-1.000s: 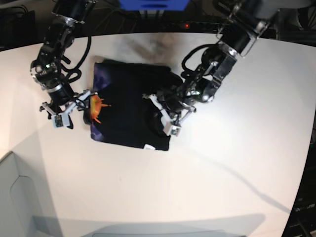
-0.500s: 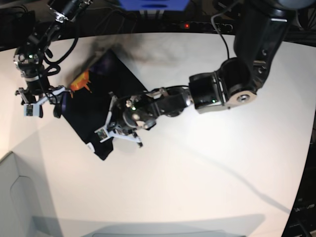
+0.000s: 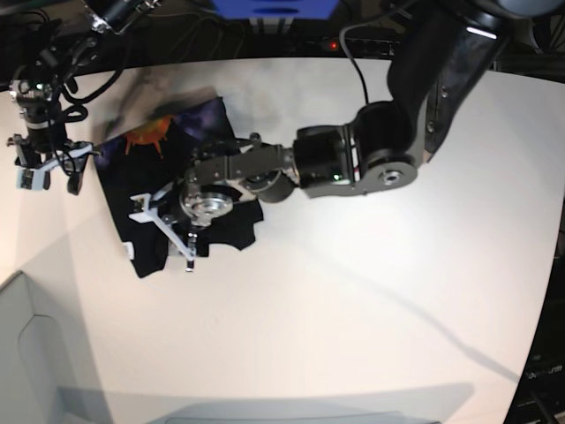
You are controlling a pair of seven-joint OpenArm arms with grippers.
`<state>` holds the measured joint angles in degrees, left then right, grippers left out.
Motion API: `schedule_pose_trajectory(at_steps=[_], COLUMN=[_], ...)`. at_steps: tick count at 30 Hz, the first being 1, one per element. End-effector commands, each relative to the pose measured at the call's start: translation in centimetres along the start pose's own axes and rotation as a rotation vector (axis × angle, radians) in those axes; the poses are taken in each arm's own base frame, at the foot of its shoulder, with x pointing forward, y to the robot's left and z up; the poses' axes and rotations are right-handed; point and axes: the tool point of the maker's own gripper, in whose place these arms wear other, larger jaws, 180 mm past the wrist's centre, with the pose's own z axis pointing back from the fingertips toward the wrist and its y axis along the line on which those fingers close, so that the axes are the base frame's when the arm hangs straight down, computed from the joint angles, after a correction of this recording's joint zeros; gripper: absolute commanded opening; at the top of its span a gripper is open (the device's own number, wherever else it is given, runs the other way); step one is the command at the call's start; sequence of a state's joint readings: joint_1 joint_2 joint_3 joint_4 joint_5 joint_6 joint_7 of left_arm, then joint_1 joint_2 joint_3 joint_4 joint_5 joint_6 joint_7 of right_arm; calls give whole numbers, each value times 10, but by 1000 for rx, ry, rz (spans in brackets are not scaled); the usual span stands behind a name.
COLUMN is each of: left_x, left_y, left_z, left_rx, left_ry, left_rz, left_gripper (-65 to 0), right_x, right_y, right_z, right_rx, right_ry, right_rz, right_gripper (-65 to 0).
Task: Fold the T-shirt properly
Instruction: 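Flip the bundle over with the left gripper, graphic side up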
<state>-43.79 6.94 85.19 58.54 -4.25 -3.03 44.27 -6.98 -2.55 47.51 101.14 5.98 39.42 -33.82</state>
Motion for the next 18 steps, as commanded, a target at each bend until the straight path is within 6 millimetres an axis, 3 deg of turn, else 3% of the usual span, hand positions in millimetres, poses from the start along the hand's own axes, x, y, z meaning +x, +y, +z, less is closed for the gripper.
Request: schedule_pose_trajectory(at_steps=[1,6,9,13,18], left_x=[15,24,15,-12,-82], left_y=[7,47,72,95,92], left_z=[7,31,48,72,94], left_rx=[7,117,195,275,298], left_ry=[-38,-126,-165,-192,-172], left_rz=[-14,64,161,349,711], left_gripper=[-248,-233,-233,-233,-233], right_x=[18,19,20,21,35], right_y=[-1,-1,-1,0,-1], right_z=[1,0,0,-1,-6], right_rx=[5,5,7,10,11], right_ry=[-57,-55,-60,-65,-91], right_rz=[14,14,14,16,24], right_gripper=[-268,-268,-268,-267,-267])
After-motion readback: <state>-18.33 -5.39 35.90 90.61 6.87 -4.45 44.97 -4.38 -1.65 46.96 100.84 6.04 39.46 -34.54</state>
